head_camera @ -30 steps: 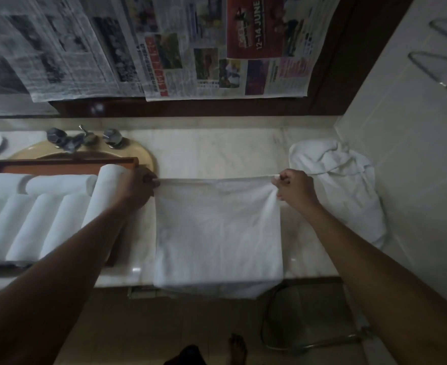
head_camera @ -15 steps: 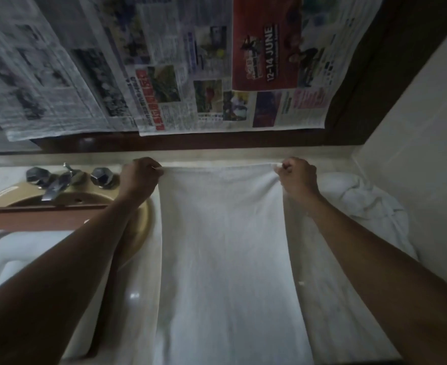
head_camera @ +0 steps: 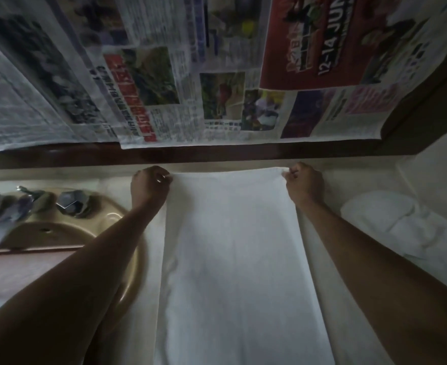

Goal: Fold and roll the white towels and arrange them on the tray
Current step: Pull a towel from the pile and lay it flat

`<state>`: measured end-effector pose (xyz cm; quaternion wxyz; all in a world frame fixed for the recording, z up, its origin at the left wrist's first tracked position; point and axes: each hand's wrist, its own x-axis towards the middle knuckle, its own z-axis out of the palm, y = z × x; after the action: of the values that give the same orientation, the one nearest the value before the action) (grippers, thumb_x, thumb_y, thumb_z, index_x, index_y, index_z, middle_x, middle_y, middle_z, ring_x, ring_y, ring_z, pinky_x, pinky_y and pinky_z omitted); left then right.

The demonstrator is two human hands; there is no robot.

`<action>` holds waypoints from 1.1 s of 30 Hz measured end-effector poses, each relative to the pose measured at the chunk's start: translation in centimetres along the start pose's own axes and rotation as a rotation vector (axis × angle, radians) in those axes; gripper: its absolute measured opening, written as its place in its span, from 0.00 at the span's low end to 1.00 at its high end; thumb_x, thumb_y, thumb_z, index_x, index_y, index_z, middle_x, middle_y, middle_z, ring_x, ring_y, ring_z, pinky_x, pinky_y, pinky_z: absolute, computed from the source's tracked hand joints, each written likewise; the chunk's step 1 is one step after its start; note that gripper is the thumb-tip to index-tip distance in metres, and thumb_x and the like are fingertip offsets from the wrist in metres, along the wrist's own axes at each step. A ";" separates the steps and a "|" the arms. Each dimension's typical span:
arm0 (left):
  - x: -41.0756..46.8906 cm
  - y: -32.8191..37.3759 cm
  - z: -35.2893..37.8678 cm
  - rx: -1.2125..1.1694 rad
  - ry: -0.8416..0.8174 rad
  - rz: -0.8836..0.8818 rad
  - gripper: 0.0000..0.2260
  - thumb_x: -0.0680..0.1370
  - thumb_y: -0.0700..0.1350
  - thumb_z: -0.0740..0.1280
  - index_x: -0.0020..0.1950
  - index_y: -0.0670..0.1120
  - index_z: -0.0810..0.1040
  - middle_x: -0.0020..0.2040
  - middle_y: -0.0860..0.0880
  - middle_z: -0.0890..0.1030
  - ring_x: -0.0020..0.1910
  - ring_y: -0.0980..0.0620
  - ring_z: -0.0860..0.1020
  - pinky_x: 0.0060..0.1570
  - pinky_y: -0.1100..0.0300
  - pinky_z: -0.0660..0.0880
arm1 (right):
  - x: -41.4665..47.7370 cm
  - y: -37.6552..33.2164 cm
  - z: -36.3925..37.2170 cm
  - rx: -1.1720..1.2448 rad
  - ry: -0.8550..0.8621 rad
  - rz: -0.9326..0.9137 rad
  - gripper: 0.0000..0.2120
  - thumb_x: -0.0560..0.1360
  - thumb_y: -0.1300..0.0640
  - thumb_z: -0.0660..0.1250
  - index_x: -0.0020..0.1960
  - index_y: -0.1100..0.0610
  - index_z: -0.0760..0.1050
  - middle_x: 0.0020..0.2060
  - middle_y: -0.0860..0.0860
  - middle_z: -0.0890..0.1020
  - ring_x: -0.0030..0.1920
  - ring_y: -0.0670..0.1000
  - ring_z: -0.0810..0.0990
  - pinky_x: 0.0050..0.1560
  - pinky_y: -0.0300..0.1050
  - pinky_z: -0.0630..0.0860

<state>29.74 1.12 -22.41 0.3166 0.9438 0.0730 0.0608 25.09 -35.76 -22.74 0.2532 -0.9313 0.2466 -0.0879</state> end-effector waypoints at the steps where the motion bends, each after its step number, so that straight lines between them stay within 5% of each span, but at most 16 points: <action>1: 0.4 -0.4 0.8 0.013 -0.005 0.000 0.06 0.75 0.47 0.75 0.50 0.48 0.88 0.46 0.47 0.87 0.49 0.45 0.83 0.50 0.56 0.75 | 0.4 0.4 1.0 -0.005 -0.005 0.001 0.07 0.79 0.53 0.72 0.51 0.56 0.82 0.46 0.55 0.86 0.49 0.59 0.83 0.44 0.43 0.70; 6: -0.2 -1.8 2.8 -0.031 0.048 -0.035 0.10 0.75 0.46 0.75 0.55 0.48 0.83 0.54 0.45 0.79 0.55 0.43 0.77 0.56 0.50 0.76 | -0.1 2.0 3.5 0.053 0.082 0.014 0.12 0.74 0.51 0.77 0.51 0.57 0.80 0.47 0.55 0.85 0.49 0.60 0.83 0.51 0.50 0.78; 9: -3.2 -0.7 3.7 -0.025 0.121 0.155 0.16 0.77 0.44 0.74 0.64 0.47 0.78 0.60 0.44 0.77 0.60 0.42 0.74 0.59 0.48 0.72 | -3.4 1.2 4.2 0.045 0.204 -0.126 0.20 0.74 0.51 0.77 0.62 0.57 0.78 0.59 0.58 0.81 0.60 0.62 0.77 0.59 0.55 0.72; 13: -7.4 0.6 7.5 0.139 -0.214 0.480 0.26 0.83 0.54 0.62 0.80 0.48 0.66 0.80 0.43 0.65 0.79 0.42 0.62 0.74 0.45 0.61 | -9.0 -1.1 7.9 -0.164 -0.058 -0.516 0.28 0.80 0.45 0.63 0.79 0.50 0.66 0.79 0.57 0.64 0.79 0.61 0.60 0.77 0.65 0.58; 15: -7.5 -0.8 8.3 0.238 -0.263 0.485 0.28 0.85 0.59 0.53 0.84 0.51 0.57 0.84 0.48 0.54 0.83 0.47 0.51 0.80 0.46 0.50 | -9.1 -0.7 8.5 -0.260 -0.139 -0.526 0.28 0.83 0.40 0.55 0.81 0.47 0.63 0.82 0.53 0.59 0.82 0.58 0.55 0.78 0.69 0.53; 20: -6.3 -2.8 7.1 0.285 -0.222 0.440 0.29 0.85 0.61 0.48 0.84 0.51 0.55 0.84 0.49 0.52 0.83 0.49 0.49 0.81 0.45 0.52 | -4.3 3.0 5.9 -0.412 -0.203 -0.397 0.33 0.82 0.33 0.43 0.83 0.46 0.54 0.84 0.49 0.53 0.83 0.54 0.51 0.78 0.70 0.48; 24: -8.5 -1.2 5.3 0.243 -0.210 0.410 0.29 0.85 0.59 0.49 0.85 0.51 0.49 0.85 0.50 0.46 0.83 0.51 0.41 0.81 0.46 0.43 | -6.0 2.5 3.6 -0.306 -0.222 -0.339 0.35 0.81 0.32 0.42 0.84 0.45 0.47 0.84 0.49 0.44 0.83 0.55 0.43 0.80 0.65 0.43; 30: -17.6 -1.0 6.4 0.253 -0.293 0.555 0.28 0.86 0.57 0.51 0.84 0.50 0.54 0.85 0.49 0.50 0.84 0.49 0.47 0.80 0.41 0.51 | -19.8 0.6 5.9 -0.301 -0.178 -0.596 0.28 0.84 0.41 0.54 0.82 0.48 0.62 0.83 0.53 0.58 0.83 0.56 0.54 0.77 0.69 0.54; 33: -16.4 -3.8 5.5 0.289 -0.276 0.489 0.28 0.85 0.58 0.51 0.84 0.50 0.56 0.84 0.48 0.52 0.84 0.48 0.49 0.79 0.40 0.53 | -18.0 4.1 5.0 -0.331 -0.115 -0.531 0.27 0.84 0.43 0.54 0.81 0.49 0.64 0.82 0.52 0.61 0.82 0.55 0.57 0.76 0.70 0.54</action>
<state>14.19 -1.99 -30.17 0.1619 0.9680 -0.1920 -0.0047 9.31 -27.58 -29.84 0.0801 -0.9951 -0.0091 -0.0567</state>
